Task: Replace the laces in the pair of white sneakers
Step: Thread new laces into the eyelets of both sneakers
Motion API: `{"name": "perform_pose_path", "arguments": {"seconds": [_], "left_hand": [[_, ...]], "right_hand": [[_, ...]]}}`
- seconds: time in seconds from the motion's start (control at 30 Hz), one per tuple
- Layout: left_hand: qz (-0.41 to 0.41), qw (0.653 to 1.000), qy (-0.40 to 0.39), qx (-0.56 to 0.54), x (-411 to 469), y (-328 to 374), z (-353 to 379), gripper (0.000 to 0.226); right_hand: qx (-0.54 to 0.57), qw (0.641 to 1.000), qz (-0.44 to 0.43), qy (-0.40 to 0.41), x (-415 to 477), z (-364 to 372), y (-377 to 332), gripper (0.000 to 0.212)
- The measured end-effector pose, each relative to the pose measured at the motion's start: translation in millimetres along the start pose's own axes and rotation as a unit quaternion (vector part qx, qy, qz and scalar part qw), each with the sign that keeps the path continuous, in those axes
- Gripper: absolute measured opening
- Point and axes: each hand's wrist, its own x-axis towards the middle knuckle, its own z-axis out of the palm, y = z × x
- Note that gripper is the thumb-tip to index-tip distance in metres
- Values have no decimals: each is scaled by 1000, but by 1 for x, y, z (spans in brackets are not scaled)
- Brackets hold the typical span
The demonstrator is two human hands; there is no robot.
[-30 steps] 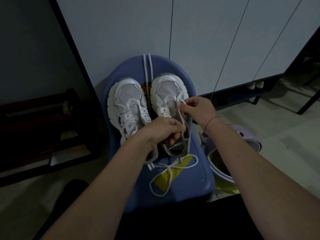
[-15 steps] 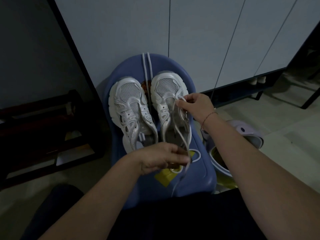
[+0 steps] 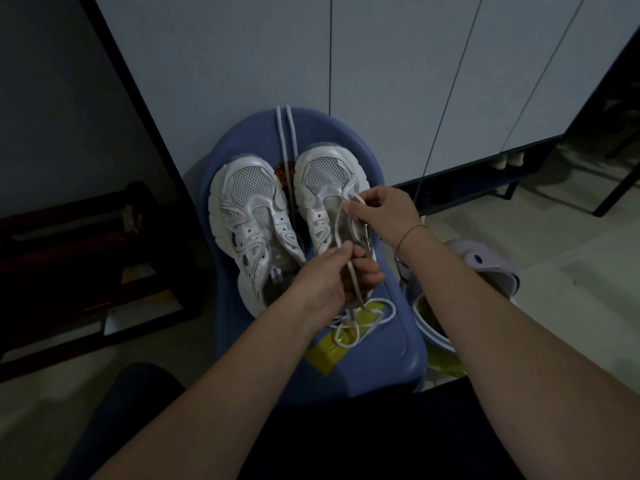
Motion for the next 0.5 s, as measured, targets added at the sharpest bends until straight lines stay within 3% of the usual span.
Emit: {"name": "perform_pose_path", "arguments": {"seconds": [0.13,0.2,0.27,0.37,0.43,0.5], "left_hand": [[3,973,-151,177,-14,-4,-5,35],[-57,931,-251,259,-20,-9,-14,35],[-127,866,-363,320,-24,-17,-23,38],[-196,816,-418,347,-25,-26,-31,41],[-180,824,-415,342,-28,-25,-30,38],[-153,879,-349,285,-30,-22,-29,30]], "right_hand": [[-19,1000,-2,2,3,0,3,28],[-18,1000,-2,5,3,-1,4,29],[-18,1000,-3,3,3,-1,3,30],[-20,1000,-2,1,2,-1,2,31],[-22,1000,-3,1,1,-1,2,30],[-24,1000,-5,1,1,0,1,29]]}}
